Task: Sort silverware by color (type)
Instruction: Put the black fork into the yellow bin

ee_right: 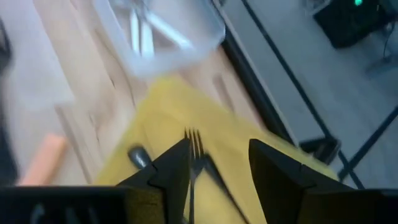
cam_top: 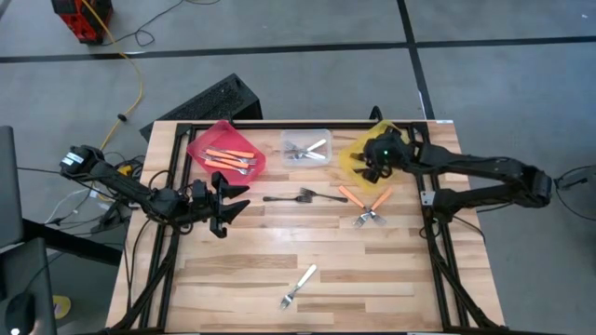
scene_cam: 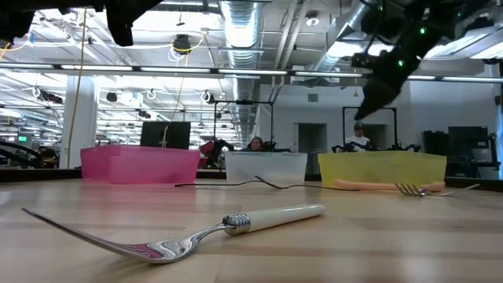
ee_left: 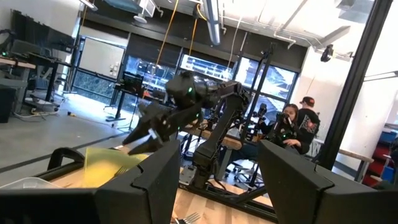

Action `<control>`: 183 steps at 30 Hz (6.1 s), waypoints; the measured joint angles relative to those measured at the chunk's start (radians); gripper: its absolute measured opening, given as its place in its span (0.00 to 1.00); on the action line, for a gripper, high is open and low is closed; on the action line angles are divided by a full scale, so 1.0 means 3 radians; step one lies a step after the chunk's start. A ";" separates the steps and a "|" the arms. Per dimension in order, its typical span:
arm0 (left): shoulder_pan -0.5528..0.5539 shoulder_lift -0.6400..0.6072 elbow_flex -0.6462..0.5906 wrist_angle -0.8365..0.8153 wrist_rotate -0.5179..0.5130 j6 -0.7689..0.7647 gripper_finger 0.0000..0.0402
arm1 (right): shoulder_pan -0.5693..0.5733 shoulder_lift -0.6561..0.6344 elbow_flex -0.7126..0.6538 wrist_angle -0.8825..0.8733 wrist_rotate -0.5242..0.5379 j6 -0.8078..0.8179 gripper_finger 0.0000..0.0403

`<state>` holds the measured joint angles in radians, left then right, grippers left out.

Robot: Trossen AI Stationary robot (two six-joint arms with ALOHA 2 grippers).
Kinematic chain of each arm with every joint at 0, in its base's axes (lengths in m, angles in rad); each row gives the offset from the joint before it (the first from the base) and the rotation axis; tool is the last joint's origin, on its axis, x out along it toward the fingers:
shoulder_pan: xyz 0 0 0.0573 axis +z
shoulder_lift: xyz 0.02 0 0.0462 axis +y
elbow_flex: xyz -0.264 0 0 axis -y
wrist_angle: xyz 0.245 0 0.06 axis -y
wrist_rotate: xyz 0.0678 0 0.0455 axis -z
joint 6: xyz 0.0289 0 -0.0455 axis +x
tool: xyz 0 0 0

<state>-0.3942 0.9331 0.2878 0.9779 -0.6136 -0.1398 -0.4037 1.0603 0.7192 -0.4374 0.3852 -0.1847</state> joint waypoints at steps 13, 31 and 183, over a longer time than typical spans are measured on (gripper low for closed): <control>0.0000 0.0000 0.0000 -0.0001 0.0208 -0.0002 0.50 | 0.0585 -0.0003 0.0646 -0.0014 -0.0934 0.0061 0.45; 0.0004 0.0009 0.0486 -0.1578 0.0401 -0.0576 0.50 | 0.1731 -0.0003 0.0833 -0.0113 -0.0754 0.0528 0.47; 0.1686 0.2802 0.1985 -0.3160 0.1595 0.0703 0.59 | 0.2235 0.0028 0.0829 -0.0364 -0.0306 0.1122 0.55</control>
<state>0.1116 1.7737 0.8834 0.0300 -0.1349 0.0710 0.2668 1.0687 0.9680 -0.5466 0.2934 0.1520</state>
